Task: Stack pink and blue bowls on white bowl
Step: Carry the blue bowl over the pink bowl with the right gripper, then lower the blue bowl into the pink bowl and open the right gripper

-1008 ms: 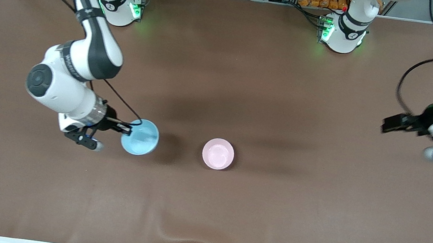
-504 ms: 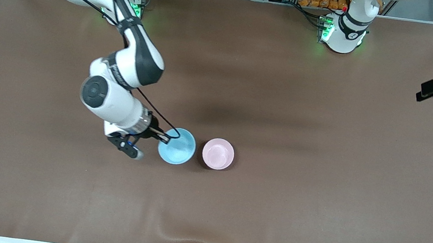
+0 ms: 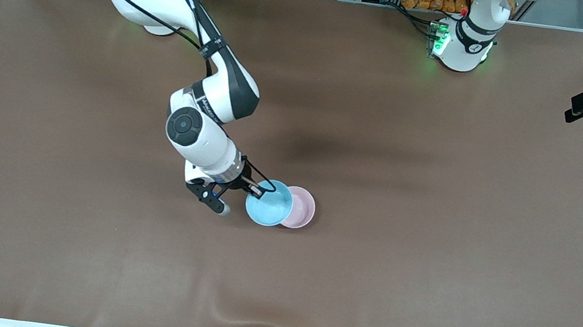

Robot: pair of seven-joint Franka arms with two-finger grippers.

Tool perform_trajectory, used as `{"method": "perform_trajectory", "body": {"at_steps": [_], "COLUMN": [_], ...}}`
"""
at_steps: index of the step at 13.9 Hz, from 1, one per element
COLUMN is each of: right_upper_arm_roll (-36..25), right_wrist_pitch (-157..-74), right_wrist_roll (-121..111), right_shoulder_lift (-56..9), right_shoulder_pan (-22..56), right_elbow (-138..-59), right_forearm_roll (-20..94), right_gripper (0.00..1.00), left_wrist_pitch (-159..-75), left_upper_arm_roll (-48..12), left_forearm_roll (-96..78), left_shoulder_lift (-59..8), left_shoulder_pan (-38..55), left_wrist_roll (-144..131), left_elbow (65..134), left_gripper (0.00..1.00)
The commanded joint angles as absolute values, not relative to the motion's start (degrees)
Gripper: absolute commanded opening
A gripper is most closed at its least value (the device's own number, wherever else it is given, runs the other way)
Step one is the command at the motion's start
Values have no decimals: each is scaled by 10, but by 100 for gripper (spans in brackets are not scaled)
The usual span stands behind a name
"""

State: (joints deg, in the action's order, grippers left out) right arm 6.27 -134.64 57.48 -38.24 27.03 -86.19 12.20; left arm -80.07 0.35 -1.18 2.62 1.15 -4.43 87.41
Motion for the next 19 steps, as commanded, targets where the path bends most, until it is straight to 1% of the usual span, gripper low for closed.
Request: {"method": "perform_trajectory", "body": {"at_steps": [1, 2, 8, 19], "right_upper_arm_roll": [56, 56, 56, 56], "right_wrist_pitch": [-1368, -1371, -1372, -1395], "right_wrist_roll": [621, 630, 681, 682], "right_shoulder_lift": [-408, -412, -439, -458], "right_shoulder_pan": [289, 296, 318, 323], "right_elbow": [-837, -836, -820, -817], "right_forearm_roll": [112, 112, 113, 113], "right_gripper": [0, 0, 0, 0], "left_wrist_pitch": [-812, -823, -825, -824], "left_upper_arm_roll": [0, 0, 0, -2], "left_forearm_roll": [3, 4, -2, 0], "left_shoulder_lift": [34, 33, 29, 28], "left_shoulder_pan": [7, 6, 5, 6], "left_wrist_roll": [-17, -11, -10, -17], "left_elbow": [877, 877, 877, 878], "left_gripper": [100, 100, 100, 100]}}
